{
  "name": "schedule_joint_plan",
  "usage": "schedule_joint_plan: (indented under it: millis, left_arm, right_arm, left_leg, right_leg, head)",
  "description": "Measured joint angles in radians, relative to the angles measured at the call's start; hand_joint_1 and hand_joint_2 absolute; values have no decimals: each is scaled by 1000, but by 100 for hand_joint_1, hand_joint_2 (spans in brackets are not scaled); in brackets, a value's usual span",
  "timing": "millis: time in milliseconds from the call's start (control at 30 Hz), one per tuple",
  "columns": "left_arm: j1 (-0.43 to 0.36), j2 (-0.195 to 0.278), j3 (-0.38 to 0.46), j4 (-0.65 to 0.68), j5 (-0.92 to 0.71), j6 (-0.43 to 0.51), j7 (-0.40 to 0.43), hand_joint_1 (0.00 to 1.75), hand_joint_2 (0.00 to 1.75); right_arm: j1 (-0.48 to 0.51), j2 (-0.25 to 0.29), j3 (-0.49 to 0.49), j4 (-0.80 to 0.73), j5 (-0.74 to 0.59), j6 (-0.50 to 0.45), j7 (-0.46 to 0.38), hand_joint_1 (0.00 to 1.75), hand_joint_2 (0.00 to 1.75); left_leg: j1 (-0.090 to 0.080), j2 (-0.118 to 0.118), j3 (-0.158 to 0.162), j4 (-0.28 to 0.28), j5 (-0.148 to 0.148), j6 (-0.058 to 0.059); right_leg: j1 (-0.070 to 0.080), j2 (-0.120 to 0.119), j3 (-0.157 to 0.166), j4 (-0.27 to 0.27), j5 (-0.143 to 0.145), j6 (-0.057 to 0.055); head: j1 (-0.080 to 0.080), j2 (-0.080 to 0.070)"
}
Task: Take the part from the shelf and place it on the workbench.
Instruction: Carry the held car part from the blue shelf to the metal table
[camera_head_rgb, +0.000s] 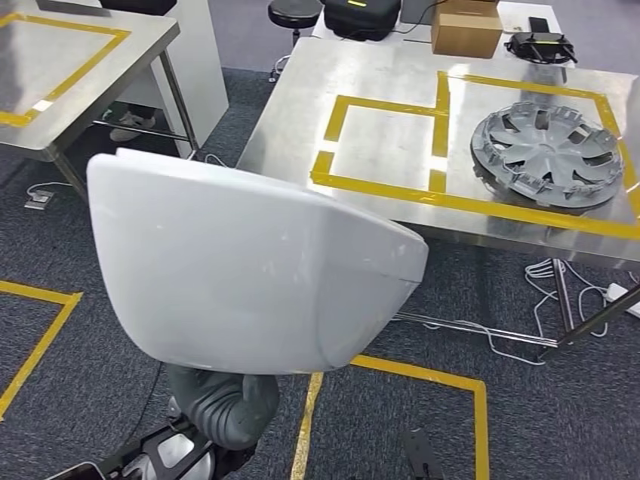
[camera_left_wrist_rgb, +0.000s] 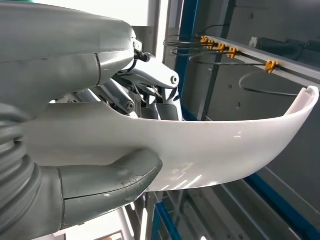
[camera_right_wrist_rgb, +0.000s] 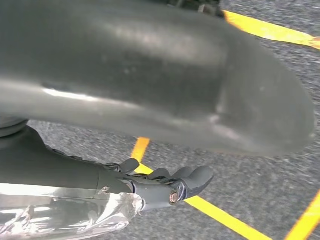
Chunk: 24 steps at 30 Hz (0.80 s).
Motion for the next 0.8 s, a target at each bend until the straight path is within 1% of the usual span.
schedule_joint_plan:
  millis: [33,67,100,133,167,233,267,300,333,367,400,433,467,500,533,567,600,633,700,733,767,800]
  left_arm:
    - [0,0,0,0,0,0,0,175,175]
    - [0,0,1,1,0,-1,0,175,175]
    - [1,0,2,1,-1,-2,0,175,175]
    - [2,0,3,1,-2,-2,0,175,175]
    - [2,0,4,1,-3,-2,0,175,175]
    - [3,0,4,-1,-6,4,0,175,175]
    - [3,0,5,-2,-7,9,0,175,175]
    - [2,1,5,-3,-9,15,-1,175,175]
    - [2,2,5,-3,-10,21,-1,175,175]
    - [2,3,5,-3,-10,27,-1,175,175]
    - [2,4,5,-3,-11,31,-1,175,175]
    - [2,5,5,-3,-11,35,-1,175,175]
    - [2,5,5,-3,-11,38,-1,175,175]
    - [1,5,5,-3,-11,40,-1,175,175]
    - [1,6,4,-3,-11,42,-1,175,175]
    - [0,6,4,-3,-11,43,-1,175,175]
    - [-1,7,4,-3,-11,43,-1,175,175]
    - [-2,7,4,-3,-11,43,-1,175,175]
    - [-3,7,3,-3,-11,44,-1,175,175]
    - [-3,7,3,-3,-11,45,-1,175,175]
    - [-3,7,2,-4,-11,45,-1,175,175]
    - [-4,7,2,-4,-11,46,-1,175,175]
  right_arm:
    - [1,0,0,0,0,0,0,0,0]
    - [1,0,0,1,0,0,0,0,0]
    - [1,0,0,1,0,0,0,0,0]
    - [1,0,0,2,0,0,0,0,0]
    - [0,0,0,2,0,-1,1,0,0]
    - [-1,0,0,1,0,-1,0,0,0]
    - [-3,0,0,1,0,-2,0,0,0]
    - [-4,0,0,0,0,-1,0,0,0]
    - [-5,0,0,0,1,-1,-1,0,0]
    - [-5,0,0,0,1,-1,0,0,0]
    - [-4,0,0,0,1,0,0,0,0]
    - [-2,0,0,0,1,0,0,0,0]
    - [-1,0,0,0,1,0,1,0,0]
    - [0,0,0,0,1,1,1,0,0]
    - [0,0,0,0,1,1,1,0,0]
    - [-2,0,1,0,1,1,1,0,0]
    - [-3,0,1,0,1,1,1,0,0]
    - [-4,0,1,0,1,2,1,0,0]
    - [-5,0,1,0,1,2,2,0,0]
    - [-6,0,1,0,1,2,2,0,0]
    - [-8,0,2,0,1,2,2,0,0]
    - [-10,0,2,0,1,2,2,0,0]
  left_leg:
    - [0,0,15,0,-10,-4]
    - [-1,-1,26,2,-20,-10]
    - [-2,-1,33,2,-27,-15]
    - [-4,-2,35,2,-31,-21]
    - [-5,-3,37,-2,-33,-26]
    - [-4,-1,43,-5,-43,-38]
    - [-4,0,36,14,-55,-44]
    - [-3,1,13,57,-74,-50]
    - [-3,1,-25,122,-98,-55]
    - [-2,1,-72,193,-121,-59]
    - [0,1,-116,252,-133,-61]
    - [0,2,-148,282,-122,-62]
    - [1,2,-162,275,-88,-62]
    - [2,2,-161,237,-37,-61]
    - [2,4,-151,178,22,-60]
    - [2,6,-137,121,65,-60]
    - [2,8,-123,71,84,-56]
    - [2,9,-115,41,87,-51]
    - [2,6,-107,22,69,-36]
    - [3,4,-106,22,68,-30]
    - [5,3,-102,21,66,-24]
    - [6,4,-97,20,63,-18]
  right_leg:
    - [0,-1,29,-70,42,0]
    - [0,-1,59,-135,68,-2]
    - [1,-2,78,-174,77,-7]
    - [3,-2,87,-190,71,-13]
    - [5,-1,90,-193,60,-22]
    - [3,1,96,-198,47,-38]
    - [1,1,104,-202,41,-45]
    - [-2,0,113,-207,35,-50]
    - [-3,0,120,-209,28,-53]
    - [-4,0,127,-210,22,-55]
    - [-5,0,134,-210,15,-55]
    - [-6,1,142,-210,8,-55]
    - [-8,2,152,-210,1,-54]
    - [-9,4,163,-210,-6,-52]
    - [-11,6,173,-210,-14,-48]
    - [-10,9,181,-209,-22,-42]
    - [-9,10,184,-207,-27,-35]
    - [-6,11,184,-207,-31,-29]
    - [-5,8,185,-211,-35,-18]
    - [-5,6,186,-209,-39,-13]
    - [-6,4,181,-195,-49,-8]
    - [-6,3,165,-159,-67,-5]
  head:
    - [1,0]
    - [2,0]
    - [2,0]
    - [1,0]
    - [0,0]
    - [-4,0]
    - [-6,0]
    - [-9,0]
    - [-11,0]
    - [-13,0]
    - [-13,0]
    - [-14,0]
    - [-14,0]
    - [-14,0]
    - [-15,0]
    - [-16,0]
    - [-17,0]
    - [-18,0]
    - [-17,0]
    - [-17,0]
    - [-15,0]
    - [-13,0]
